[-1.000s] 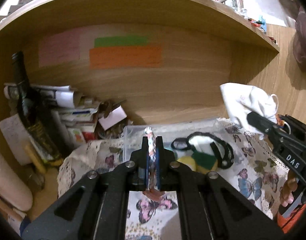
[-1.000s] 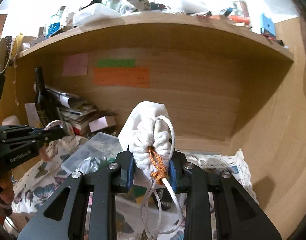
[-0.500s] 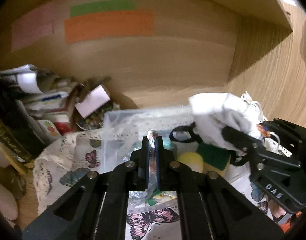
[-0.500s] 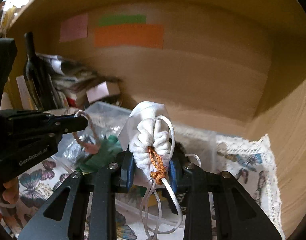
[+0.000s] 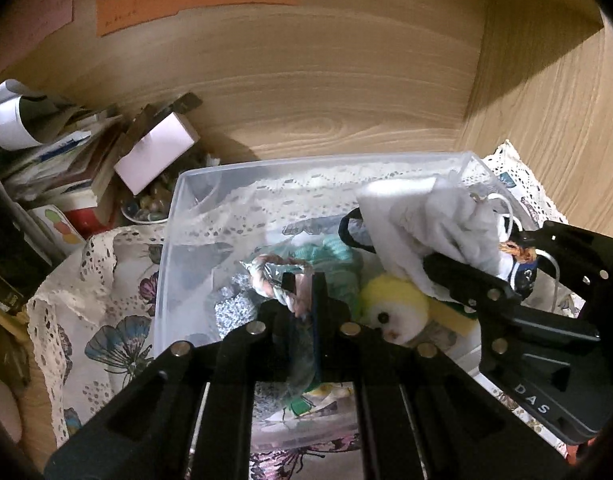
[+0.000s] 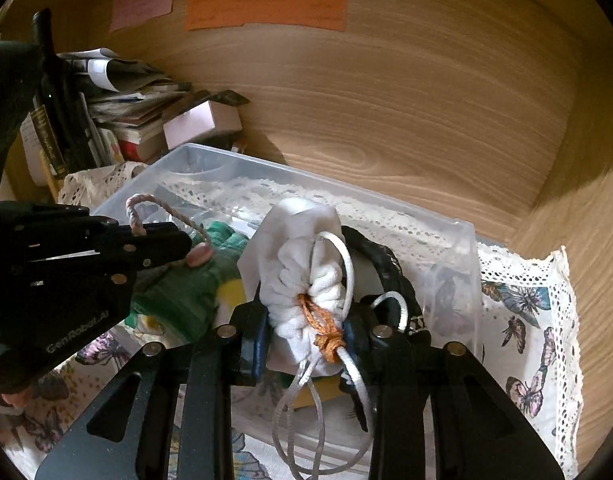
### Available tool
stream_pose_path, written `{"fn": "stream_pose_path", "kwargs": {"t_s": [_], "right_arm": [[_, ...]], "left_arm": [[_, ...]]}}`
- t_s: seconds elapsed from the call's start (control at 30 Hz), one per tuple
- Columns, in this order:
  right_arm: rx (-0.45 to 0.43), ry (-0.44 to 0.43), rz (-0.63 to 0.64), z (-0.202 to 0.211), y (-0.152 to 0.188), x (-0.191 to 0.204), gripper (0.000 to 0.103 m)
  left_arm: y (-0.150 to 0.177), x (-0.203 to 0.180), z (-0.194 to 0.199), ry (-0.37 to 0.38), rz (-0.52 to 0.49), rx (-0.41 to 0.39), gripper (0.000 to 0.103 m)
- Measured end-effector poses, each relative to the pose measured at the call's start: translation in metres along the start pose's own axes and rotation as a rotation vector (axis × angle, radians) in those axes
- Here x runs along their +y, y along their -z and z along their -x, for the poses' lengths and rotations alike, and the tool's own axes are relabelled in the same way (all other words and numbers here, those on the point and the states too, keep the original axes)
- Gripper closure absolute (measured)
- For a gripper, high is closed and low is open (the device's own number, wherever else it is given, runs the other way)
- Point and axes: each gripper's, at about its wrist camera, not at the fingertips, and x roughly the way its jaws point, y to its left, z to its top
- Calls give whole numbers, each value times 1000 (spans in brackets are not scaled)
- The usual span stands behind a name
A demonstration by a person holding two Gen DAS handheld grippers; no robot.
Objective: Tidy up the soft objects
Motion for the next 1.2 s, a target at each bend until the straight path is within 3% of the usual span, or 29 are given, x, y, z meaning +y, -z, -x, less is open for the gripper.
{"fn": "stream_pose_path", "kwargs": {"t_s": [0.13,0.23,0.47,0.57,0.7,0.93,1.2], "right_arm": [[13,1,6,-1,-1,0,70],[26,-3,10,1,-2,0,60],[-32,19,15,28,-5,-3,32],[-70,24,8,45,-7,-7,25],[-126,23,-9,66,-8,-11,23],[-235,23,-37,105,-2,-16,17],[-253,42,-46,129,27,-17,16]], "left_arm": [[-1,4,4,19,23,4,79],[-1,4,13,24,29,-7,67],[-1,-2,48,-20,0,-98,40],[-2,0,62,-7,4,-130,34],[1,3,84,7,23,-165,29],[14,7,120,-6,37,-227,11],[47,4,132,-8,45,-228,7]]}}
